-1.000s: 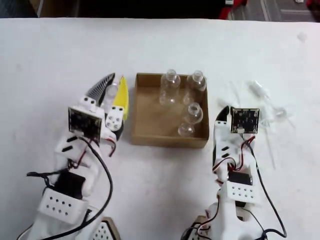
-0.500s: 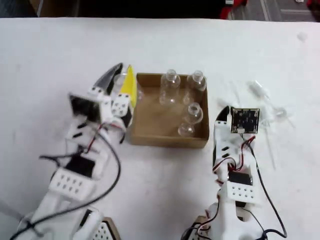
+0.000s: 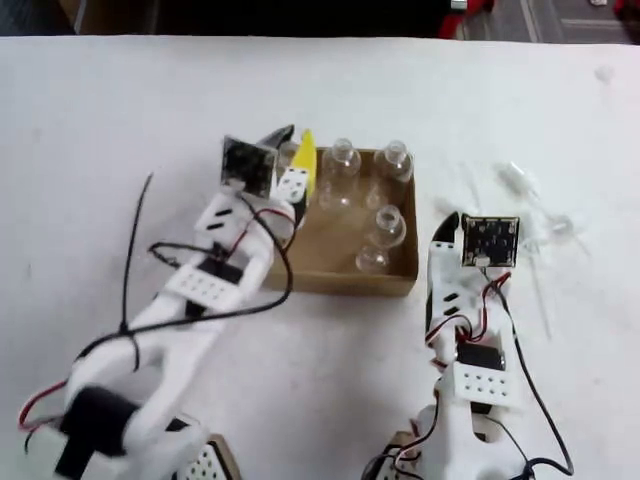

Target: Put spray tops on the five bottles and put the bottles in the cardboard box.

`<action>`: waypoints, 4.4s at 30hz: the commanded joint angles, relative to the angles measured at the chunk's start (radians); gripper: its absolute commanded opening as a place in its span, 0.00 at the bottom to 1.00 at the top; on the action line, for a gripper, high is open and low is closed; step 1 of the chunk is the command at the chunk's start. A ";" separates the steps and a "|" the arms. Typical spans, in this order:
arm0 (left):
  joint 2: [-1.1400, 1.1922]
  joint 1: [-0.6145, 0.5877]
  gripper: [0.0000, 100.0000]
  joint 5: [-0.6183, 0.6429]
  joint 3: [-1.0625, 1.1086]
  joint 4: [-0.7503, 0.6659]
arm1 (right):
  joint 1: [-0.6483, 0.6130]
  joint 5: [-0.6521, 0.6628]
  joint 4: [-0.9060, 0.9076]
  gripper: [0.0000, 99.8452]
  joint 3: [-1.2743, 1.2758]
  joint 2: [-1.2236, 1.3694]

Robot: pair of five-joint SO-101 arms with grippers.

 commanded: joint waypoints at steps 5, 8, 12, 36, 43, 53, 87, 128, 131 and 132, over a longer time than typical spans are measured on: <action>0.220 0.007 0.02 0.002 -0.106 -0.206 | -0.007 0.012 -0.028 0.02 -0.034 0.004; 0.272 0.008 0.02 0.002 -0.126 -0.233 | -0.007 0.012 -0.028 0.02 -0.034 0.004; 0.351 -0.010 0.02 0.002 -0.196 -0.232 | -0.007 0.012 -0.028 0.02 -0.034 0.004; 0.424 -0.064 0.02 0.002 -0.347 -0.095 | -0.008 0.012 -0.028 0.02 -0.035 0.004; 0.424 -0.064 0.02 0.002 -0.376 -0.038 | -0.008 0.012 -0.028 0.02 -0.035 0.004; 0.424 -0.061 0.02 0.002 -0.354 -0.040 | -0.008 0.012 -0.028 0.02 -0.035 0.004; -0.243 -0.151 0.25 0.074 -0.253 0.450 | -0.008 0.012 -0.028 0.02 -0.037 0.004; -0.553 -0.794 0.29 0.764 -0.081 1.528 | -0.030 0.012 -0.022 0.02 -0.026 0.005; -0.550 -0.789 0.35 0.893 -0.080 1.484 | -0.030 0.012 -0.022 0.02 -0.023 0.005; -0.550 -0.789 0.36 0.895 -0.080 1.461 | -0.031 0.012 -0.022 0.02 -0.023 0.005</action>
